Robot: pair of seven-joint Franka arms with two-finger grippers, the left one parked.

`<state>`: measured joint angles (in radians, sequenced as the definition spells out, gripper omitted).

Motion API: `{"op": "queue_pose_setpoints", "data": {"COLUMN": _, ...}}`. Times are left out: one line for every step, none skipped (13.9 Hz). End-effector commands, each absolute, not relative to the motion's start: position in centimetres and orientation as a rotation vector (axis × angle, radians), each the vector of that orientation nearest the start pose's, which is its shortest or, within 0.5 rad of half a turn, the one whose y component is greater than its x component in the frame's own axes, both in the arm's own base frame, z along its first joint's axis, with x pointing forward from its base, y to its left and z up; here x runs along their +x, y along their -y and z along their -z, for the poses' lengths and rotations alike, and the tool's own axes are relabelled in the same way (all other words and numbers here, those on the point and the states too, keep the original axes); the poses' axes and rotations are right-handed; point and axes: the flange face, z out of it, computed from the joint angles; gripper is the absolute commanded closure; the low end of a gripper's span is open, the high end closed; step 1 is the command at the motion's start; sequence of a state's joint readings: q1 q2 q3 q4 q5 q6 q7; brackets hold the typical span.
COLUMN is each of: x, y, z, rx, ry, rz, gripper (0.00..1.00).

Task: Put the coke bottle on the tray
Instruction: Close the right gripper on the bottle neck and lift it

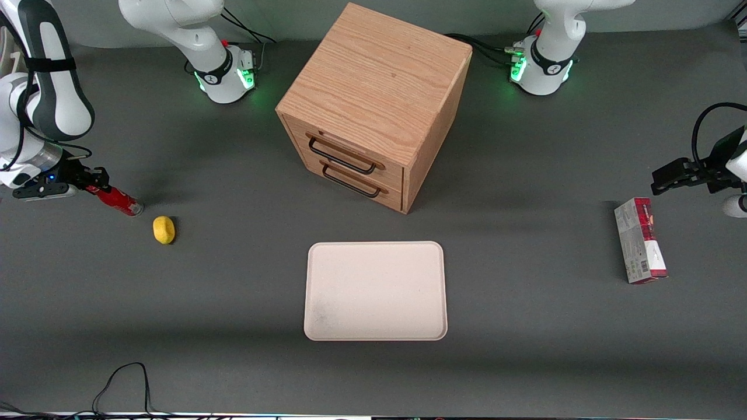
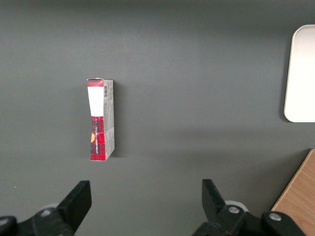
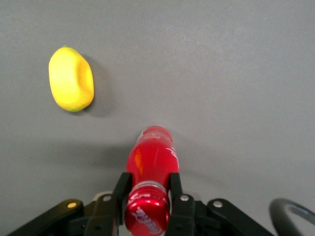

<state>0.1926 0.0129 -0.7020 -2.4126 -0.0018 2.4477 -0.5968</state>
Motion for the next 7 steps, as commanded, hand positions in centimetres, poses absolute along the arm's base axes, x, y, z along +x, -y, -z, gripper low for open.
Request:
{"op": "queue_pose_setpoints", "data": {"x": 45.6, "y": 23.5, "z": -34.3, "rx": -3.136, "ry": 0.034, "rz": 0.002, "gripper": 1.0}}
{"op": "queue_pose_setpoints", "data": {"x": 47.4, "y": 22.7, "z": -36.6, "rx": -3.137, "ry": 0.009, "rz": 0.004, "gripper": 1.0}}
{"op": "queue_pose_setpoints", "data": {"x": 49.5, "y": 21.4, "z": -39.1, "rx": -3.138, "ry": -0.009, "rz": -0.004, "gripper": 1.0}}
{"op": "queue_pose_setpoints", "data": {"x": 51.3, "y": 20.4, "z": -41.7, "rx": -3.142, "ry": -0.057, "rz": -0.004, "gripper": 1.0}}
{"op": "queue_pose_setpoints", "data": {"x": 53.1, "y": 19.0, "z": -44.2, "rx": -3.149, "ry": -0.084, "rz": -0.003, "gripper": 1.0}}
{"op": "queue_pose_setpoints", "data": {"x": 54.9, "y": 17.4, "z": -46.7, "rx": -3.156, "ry": -0.097, "rz": 0.002, "gripper": 1.0}}
{"op": "queue_pose_setpoints", "data": {"x": 56.7, "y": 15.8, "z": -49.0, "rx": -3.167, "ry": -0.121, "rz": -0.014, "gripper": 1.0}}
